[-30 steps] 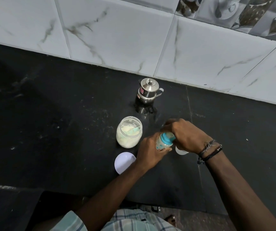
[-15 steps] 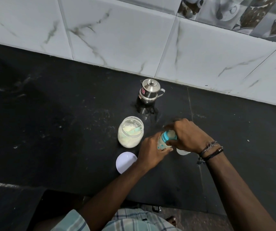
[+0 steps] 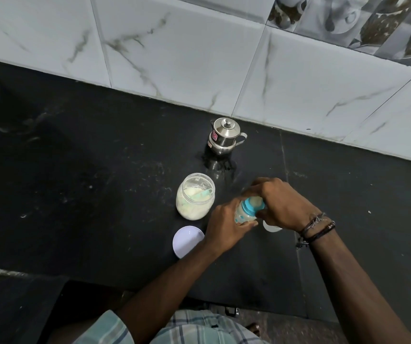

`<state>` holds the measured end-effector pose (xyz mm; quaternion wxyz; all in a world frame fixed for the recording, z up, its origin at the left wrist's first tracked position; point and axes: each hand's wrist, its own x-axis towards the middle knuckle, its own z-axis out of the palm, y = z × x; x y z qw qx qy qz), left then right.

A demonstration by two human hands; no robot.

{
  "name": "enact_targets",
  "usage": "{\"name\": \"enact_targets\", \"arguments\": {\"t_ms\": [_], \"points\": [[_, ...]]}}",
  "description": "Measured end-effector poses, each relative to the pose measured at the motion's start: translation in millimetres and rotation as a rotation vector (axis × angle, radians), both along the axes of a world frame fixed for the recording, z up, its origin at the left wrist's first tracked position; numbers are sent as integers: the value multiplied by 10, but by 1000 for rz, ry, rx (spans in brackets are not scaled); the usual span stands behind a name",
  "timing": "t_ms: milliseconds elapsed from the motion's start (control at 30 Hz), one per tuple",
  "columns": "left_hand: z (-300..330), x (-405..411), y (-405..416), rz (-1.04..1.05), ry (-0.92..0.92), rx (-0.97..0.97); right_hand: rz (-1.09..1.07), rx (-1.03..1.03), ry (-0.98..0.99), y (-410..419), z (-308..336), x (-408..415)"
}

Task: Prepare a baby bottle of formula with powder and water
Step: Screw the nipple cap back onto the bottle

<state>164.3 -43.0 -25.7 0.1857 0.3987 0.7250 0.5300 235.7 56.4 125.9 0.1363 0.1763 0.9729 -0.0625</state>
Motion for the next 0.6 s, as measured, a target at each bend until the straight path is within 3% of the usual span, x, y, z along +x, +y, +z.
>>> {"name": "enact_targets", "arguments": {"t_ms": [333,600], "points": [[20,2,-1,5,-30,0,-287,210,113,-15,-194,-101],[32,-4,1,-7,-28,-9,-252,196,13,-38,-157,-136]]}}
